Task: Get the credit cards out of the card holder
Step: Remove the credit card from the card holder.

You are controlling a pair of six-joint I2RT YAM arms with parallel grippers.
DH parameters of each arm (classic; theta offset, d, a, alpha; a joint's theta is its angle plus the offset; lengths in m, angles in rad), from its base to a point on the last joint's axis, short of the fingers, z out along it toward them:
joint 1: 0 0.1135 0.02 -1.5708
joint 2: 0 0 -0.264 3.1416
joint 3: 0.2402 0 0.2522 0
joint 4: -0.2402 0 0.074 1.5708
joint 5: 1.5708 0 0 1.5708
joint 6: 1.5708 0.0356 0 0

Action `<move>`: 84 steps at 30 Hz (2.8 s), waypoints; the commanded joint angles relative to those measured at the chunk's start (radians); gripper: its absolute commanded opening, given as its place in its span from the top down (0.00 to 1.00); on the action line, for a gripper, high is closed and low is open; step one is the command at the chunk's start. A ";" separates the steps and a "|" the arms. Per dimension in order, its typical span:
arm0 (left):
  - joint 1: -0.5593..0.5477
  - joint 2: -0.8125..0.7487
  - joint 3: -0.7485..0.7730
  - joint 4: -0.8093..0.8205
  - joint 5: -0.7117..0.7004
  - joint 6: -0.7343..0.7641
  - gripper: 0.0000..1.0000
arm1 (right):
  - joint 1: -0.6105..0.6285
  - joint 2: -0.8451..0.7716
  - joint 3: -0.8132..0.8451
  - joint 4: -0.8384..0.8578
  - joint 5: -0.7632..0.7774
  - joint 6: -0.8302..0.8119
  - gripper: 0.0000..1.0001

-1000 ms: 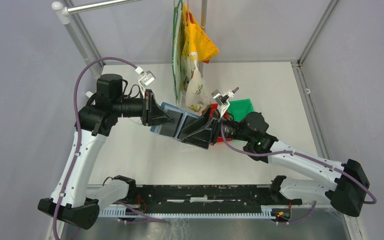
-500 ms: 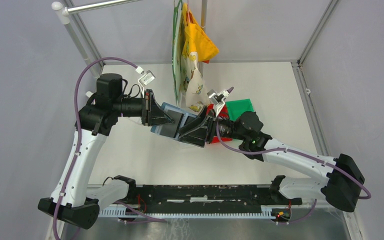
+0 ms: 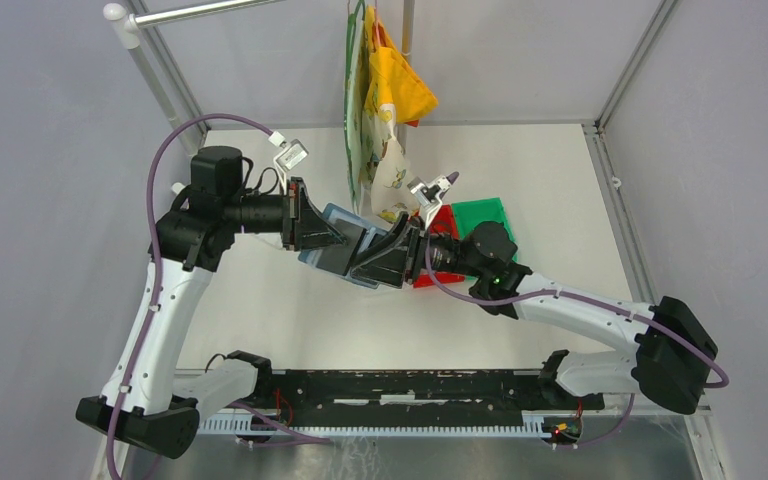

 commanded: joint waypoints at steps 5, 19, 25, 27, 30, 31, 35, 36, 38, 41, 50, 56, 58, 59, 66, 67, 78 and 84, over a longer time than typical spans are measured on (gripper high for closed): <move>-0.007 -0.013 0.027 0.072 0.076 -0.056 0.83 | 0.005 0.044 0.036 0.252 0.041 0.106 0.68; -0.006 -0.030 -0.012 0.075 0.102 -0.053 0.75 | 0.004 0.054 0.048 0.308 0.154 0.149 0.78; -0.007 -0.037 -0.008 0.082 0.119 -0.058 0.73 | 0.005 0.051 0.052 0.230 0.216 0.141 0.97; -0.007 -0.038 -0.001 0.082 0.137 -0.057 0.66 | 0.005 0.042 0.044 0.225 0.215 0.131 1.00; -0.006 -0.042 0.000 0.081 0.155 -0.048 0.56 | 0.004 0.022 0.034 0.218 0.209 0.108 1.00; -0.006 -0.043 -0.004 0.081 0.161 -0.047 0.55 | 0.005 0.014 0.032 0.209 0.206 0.095 1.00; -0.005 -0.035 -0.006 0.037 0.187 -0.003 0.54 | 0.005 -0.024 0.012 0.164 0.206 0.052 1.00; -0.006 -0.032 -0.005 0.022 0.194 0.008 0.55 | 0.005 -0.032 0.005 0.157 0.208 0.044 1.00; -0.006 -0.027 -0.003 0.012 0.200 0.015 0.61 | 0.004 -0.046 -0.003 0.139 0.211 0.030 1.00; -0.007 -0.022 0.004 0.008 0.206 0.017 0.68 | 0.004 -0.055 -0.017 0.131 0.211 0.024 1.00; -0.006 -0.021 0.015 0.002 0.245 0.011 0.72 | 0.003 -0.070 -0.050 0.087 0.219 0.005 1.00; -0.006 -0.019 0.019 -0.009 0.242 0.021 0.85 | 0.005 -0.071 -0.044 0.058 0.212 -0.012 1.00; -0.007 -0.020 0.016 -0.010 0.220 0.028 0.92 | 0.005 -0.058 -0.023 0.047 0.197 -0.010 0.88; -0.006 -0.020 0.018 -0.010 0.208 0.028 0.93 | 0.005 -0.051 -0.012 0.040 0.193 -0.010 0.80; -0.006 -0.027 0.022 -0.009 0.154 0.024 0.94 | 0.013 -0.009 0.037 -0.012 0.203 -0.010 0.55; -0.006 -0.029 0.022 -0.006 0.153 0.022 0.94 | 0.016 -0.001 0.047 -0.027 0.207 -0.012 0.55; -0.006 -0.046 0.002 0.055 0.193 -0.029 0.91 | 0.033 0.046 0.101 -0.077 0.275 0.006 0.72; -0.006 -0.051 -0.001 0.068 0.214 -0.031 0.83 | 0.042 0.064 0.134 -0.080 0.267 0.020 1.00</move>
